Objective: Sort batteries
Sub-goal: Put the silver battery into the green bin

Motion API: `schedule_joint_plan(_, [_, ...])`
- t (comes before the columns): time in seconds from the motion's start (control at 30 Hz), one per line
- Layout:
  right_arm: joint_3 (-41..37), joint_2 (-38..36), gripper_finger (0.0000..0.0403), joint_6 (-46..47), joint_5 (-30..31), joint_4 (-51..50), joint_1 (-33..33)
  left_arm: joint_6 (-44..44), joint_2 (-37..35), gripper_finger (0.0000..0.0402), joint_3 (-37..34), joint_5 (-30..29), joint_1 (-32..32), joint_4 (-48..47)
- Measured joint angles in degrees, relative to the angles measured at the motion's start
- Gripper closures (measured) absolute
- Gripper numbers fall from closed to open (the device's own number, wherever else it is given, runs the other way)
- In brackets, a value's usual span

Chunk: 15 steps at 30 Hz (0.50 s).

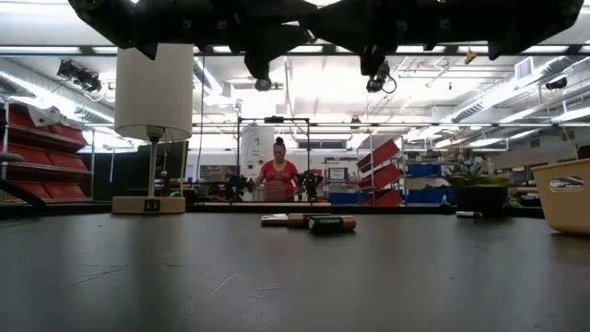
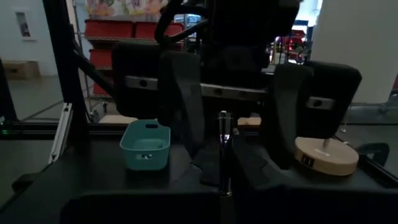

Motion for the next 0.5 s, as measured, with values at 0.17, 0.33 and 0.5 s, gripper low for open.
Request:
schedule_joint_plan(0.17, [0.0,-0.1,0.0396,-0.5,3.4,0.4,1.2,1.6,0.0,0.0278,0.0,-0.1,-0.1,1.8])
schedule_joint_plan(0.33, [0.0,-0.2,0.0396,-1.2,3.7,0.7,2.0,3.0,0.0,0.0332,0.0,-0.1,-0.5,2.6])
schedule_joint_plan(0.5, [0.0,-0.2,0.0395,-0.2,3.5,0.3,2.1,3.0,0.0,0.0332,0.0,-0.8,-1.1,2.9])
